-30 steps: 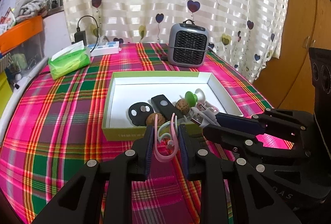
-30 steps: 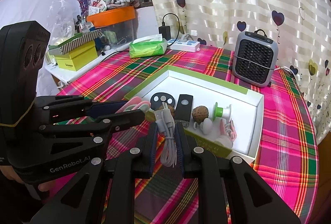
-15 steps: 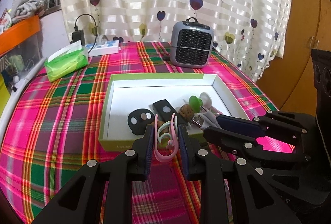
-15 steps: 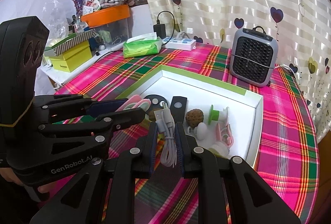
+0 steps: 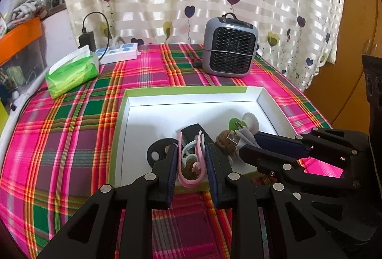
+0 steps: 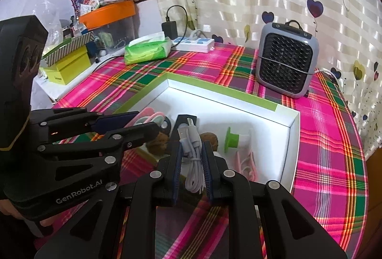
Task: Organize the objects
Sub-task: 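Lower the pink clip and white cable into the box and open both tools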
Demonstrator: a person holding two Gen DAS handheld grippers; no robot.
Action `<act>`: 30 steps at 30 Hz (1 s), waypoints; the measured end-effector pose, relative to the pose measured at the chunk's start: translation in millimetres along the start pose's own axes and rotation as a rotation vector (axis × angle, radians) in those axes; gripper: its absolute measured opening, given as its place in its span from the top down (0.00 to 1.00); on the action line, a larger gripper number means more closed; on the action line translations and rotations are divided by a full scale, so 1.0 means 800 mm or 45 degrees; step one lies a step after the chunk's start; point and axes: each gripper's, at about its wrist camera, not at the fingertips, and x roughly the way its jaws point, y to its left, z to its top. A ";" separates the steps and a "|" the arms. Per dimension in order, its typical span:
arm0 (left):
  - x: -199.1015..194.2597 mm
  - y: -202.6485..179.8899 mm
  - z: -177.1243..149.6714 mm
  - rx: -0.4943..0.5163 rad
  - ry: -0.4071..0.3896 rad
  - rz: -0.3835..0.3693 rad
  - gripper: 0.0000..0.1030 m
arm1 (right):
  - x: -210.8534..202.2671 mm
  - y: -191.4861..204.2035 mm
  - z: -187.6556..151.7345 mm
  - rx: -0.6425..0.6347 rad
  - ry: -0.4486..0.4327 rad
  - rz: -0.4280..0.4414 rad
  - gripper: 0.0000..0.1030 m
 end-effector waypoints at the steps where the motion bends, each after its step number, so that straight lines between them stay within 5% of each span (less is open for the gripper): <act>1: 0.002 0.000 0.002 0.003 0.002 0.003 0.79 | 0.002 -0.002 0.000 0.003 0.006 -0.004 0.82; 30: 0.045 -0.006 0.014 0.020 0.052 0.023 0.79 | 0.033 -0.025 0.006 0.082 0.079 -0.083 0.81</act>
